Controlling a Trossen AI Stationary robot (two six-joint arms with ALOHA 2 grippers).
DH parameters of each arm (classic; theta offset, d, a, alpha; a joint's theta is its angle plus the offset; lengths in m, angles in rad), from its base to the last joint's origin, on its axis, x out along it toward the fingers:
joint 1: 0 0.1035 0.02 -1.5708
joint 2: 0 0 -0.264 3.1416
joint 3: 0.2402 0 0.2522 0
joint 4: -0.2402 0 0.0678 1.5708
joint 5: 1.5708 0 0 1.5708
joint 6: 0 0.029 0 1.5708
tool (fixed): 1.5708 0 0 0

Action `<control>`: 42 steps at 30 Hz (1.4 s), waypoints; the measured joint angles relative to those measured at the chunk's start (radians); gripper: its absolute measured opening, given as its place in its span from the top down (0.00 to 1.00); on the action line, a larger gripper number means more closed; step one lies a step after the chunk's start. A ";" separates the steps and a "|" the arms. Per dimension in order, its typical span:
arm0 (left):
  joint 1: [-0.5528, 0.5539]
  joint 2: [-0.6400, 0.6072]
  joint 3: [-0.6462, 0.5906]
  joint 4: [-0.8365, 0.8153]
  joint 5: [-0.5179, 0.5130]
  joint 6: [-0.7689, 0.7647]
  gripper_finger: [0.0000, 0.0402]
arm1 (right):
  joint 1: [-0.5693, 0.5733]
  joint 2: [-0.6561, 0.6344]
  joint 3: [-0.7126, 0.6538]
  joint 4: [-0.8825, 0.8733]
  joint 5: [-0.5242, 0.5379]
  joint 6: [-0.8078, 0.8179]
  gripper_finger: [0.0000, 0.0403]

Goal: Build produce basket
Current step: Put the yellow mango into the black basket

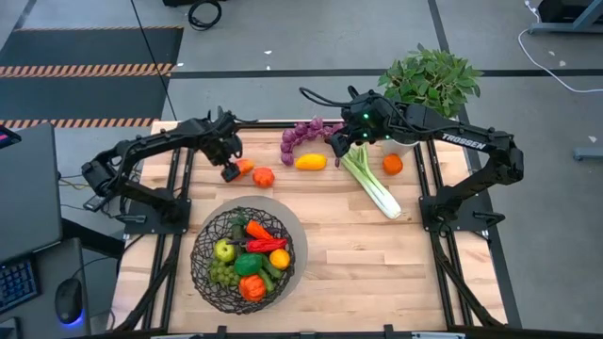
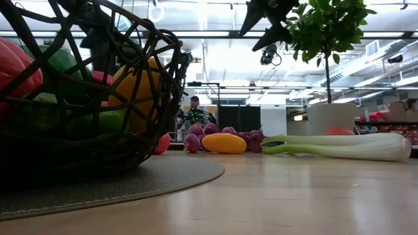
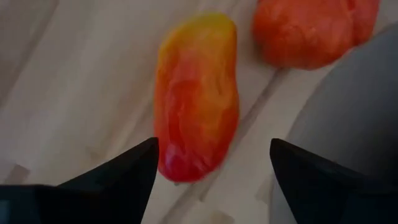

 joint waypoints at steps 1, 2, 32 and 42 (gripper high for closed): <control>0.000 0.000 -0.006 0.018 -0.003 0.004 0.22 | 0.000 0.000 0.000 0.000 0.000 0.003 0.27; 0.000 0.000 -0.011 0.030 -0.004 0.005 0.22 | 0.000 0.000 0.000 0.000 0.000 0.006 0.27; -0.050 0.113 -0.121 0.182 -0.024 -0.089 0.36 | 0.020 0.000 0.000 0.000 -0.002 0.036 0.27; -0.070 0.063 0.051 0.001 -0.024 -0.189 0.39 | 0.020 0.000 0.000 0.000 -0.001 -0.006 0.27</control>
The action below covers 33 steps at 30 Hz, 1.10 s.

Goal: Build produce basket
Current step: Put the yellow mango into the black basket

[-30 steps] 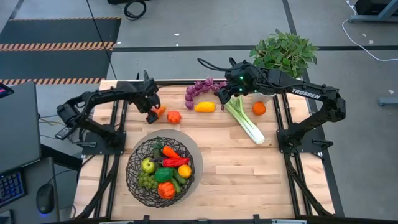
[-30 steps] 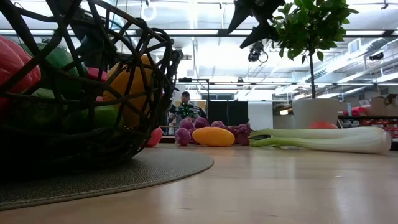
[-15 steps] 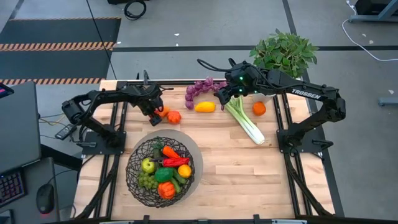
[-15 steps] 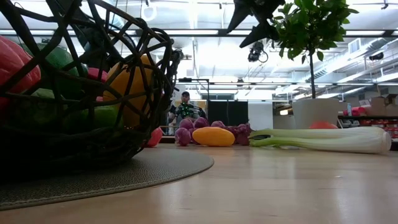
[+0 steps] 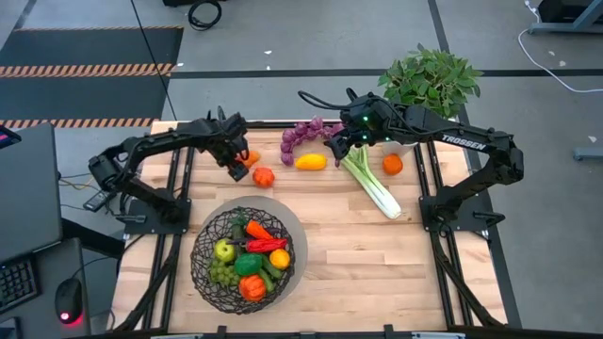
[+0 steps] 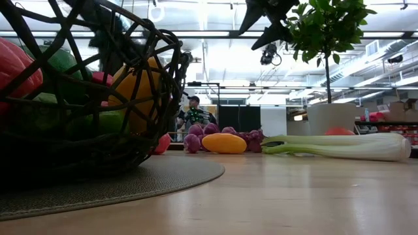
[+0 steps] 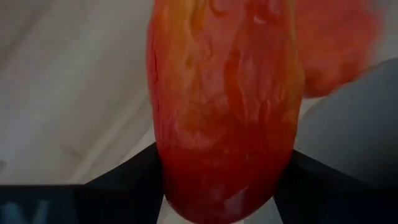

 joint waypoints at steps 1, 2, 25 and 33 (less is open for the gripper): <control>-0.008 -0.012 0.029 -0.027 0.000 -0.005 0.38 | 0.000 0.000 0.000 0.000 0.000 -0.008 0.27; -0.014 -0.024 0.055 -0.049 0.000 -0.015 0.38 | 0.000 0.000 0.000 0.000 0.000 -0.014 0.27; -0.634 -0.203 0.318 -0.375 0.067 -0.581 0.37 | 0.000 0.000 0.000 -0.001 -0.066 -0.210 0.27; -0.903 -0.200 0.318 -0.308 0.065 -0.894 0.34 | 0.000 0.000 0.000 -0.035 -0.163 -0.284 0.27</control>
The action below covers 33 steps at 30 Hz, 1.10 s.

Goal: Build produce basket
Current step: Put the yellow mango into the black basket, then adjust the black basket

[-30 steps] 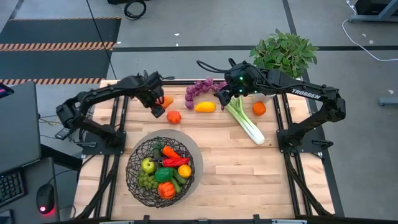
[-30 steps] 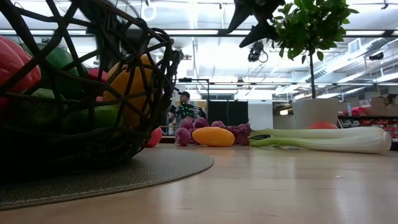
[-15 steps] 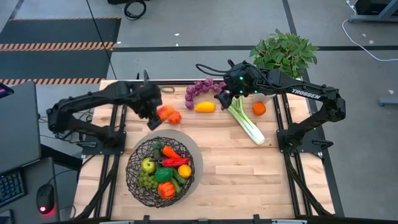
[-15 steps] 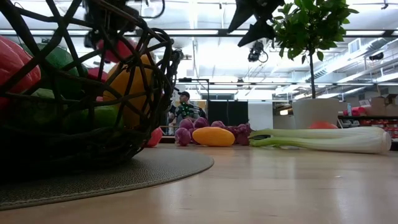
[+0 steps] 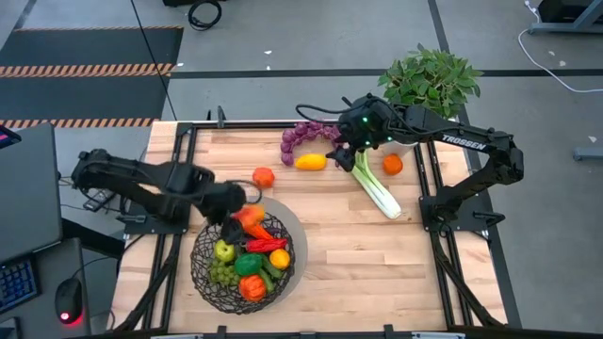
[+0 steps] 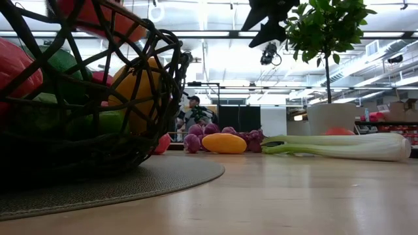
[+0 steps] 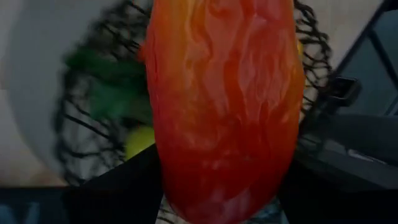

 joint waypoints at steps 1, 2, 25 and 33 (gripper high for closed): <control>-0.027 0.000 0.000 0.011 -0.004 -0.034 0.34 | 0.000 0.000 0.000 -0.012 -0.011 -0.011 0.27; -0.053 0.001 0.000 0.023 -0.015 -0.071 0.34 | 0.000 0.000 0.000 -0.022 -0.023 -0.022 0.27; -0.052 0.052 -0.001 0.144 -0.104 -0.062 0.13 | 0.000 0.000 0.000 -0.112 -0.071 -0.070 0.27; 0.209 0.059 0.000 0.231 -0.146 0.224 0.13 | 0.000 0.000 0.000 -0.104 -0.048 -0.021 0.27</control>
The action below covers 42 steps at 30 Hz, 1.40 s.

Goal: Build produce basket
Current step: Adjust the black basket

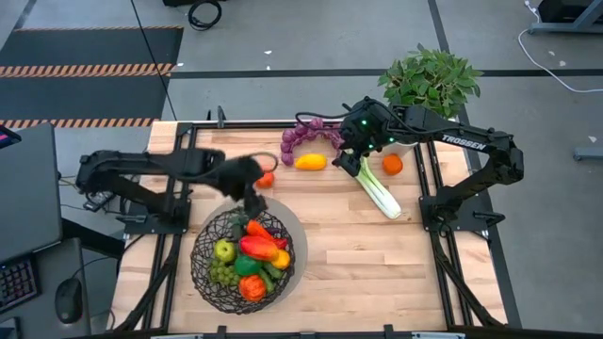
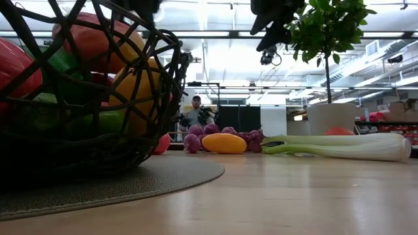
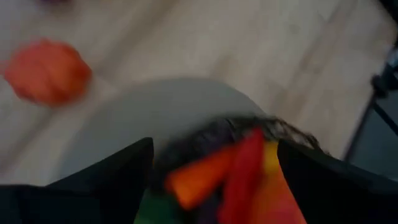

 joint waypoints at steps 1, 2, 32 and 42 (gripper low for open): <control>0.028 0.007 0.000 0.011 -0.001 0.034 0.13 | 0.000 0.000 0.000 -0.001 0.003 0.008 0.27; 0.054 0.017 0.000 0.016 -0.002 0.068 0.13 | 0.000 0.000 0.000 -0.003 0.010 0.015 0.27; 0.089 0.586 0.001 0.239 0.024 0.250 0.13 | -0.003 0.000 0.000 -0.013 0.078 0.120 0.27; 0.046 0.601 0.000 0.202 0.028 0.206 0.13 | -0.003 0.000 0.000 -0.013 0.078 0.116 0.27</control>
